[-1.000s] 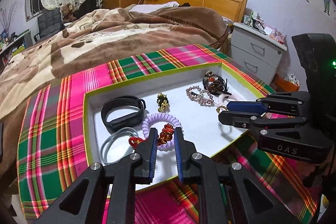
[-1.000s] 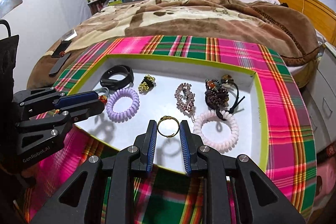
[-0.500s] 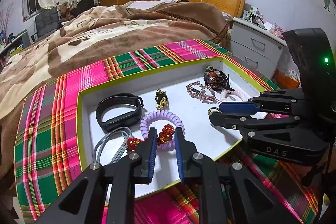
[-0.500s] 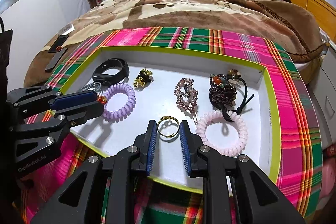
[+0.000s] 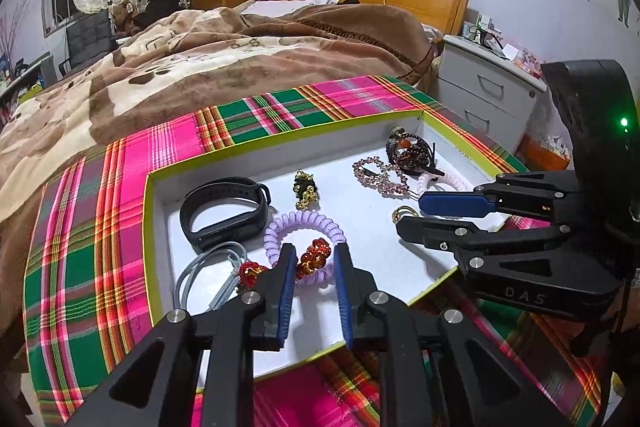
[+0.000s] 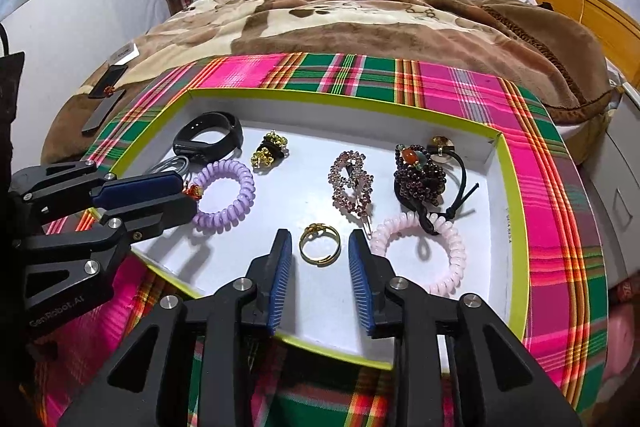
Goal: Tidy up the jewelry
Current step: 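Carry the red bracelet and gold ring into the yellow box and release both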
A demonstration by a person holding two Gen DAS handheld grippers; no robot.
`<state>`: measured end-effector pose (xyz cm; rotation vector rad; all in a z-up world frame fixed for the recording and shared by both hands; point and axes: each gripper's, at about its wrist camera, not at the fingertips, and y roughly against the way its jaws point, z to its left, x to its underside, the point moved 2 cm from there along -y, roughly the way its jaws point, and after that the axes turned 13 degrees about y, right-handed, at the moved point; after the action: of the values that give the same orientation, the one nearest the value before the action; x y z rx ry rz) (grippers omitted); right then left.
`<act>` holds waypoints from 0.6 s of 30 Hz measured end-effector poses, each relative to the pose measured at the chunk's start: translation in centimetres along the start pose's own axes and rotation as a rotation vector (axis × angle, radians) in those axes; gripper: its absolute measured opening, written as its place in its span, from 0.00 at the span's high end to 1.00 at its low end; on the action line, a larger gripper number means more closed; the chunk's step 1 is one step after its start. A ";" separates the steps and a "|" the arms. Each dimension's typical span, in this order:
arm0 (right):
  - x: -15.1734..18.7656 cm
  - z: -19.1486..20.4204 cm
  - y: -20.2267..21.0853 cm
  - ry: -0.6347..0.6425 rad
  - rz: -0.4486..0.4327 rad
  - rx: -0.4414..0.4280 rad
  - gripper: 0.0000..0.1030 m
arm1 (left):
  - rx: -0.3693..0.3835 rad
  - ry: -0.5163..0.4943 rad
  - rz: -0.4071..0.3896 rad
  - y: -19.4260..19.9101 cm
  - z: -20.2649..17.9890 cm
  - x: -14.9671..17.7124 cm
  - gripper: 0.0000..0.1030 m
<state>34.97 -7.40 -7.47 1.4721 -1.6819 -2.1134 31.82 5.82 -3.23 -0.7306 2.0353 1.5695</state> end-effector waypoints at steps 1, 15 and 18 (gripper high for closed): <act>0.1 0.0 0.2 0.000 -0.003 0.000 0.70 | 0.004 0.004 0.001 0.0 0.1 0.0 0.79; 1.6 0.8 5.8 -0.031 -0.102 0.008 0.70 | -0.018 0.047 -0.072 4.6 0.0 2.0 0.78; 2.5 1.2 7.4 -0.048 -0.125 0.011 0.70 | -0.027 0.055 -0.098 6.4 -0.4 3.0 0.78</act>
<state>29.24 -10.95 -3.26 1.5812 -1.6609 -2.2217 25.29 6.36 -0.46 -0.8797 1.9889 1.5400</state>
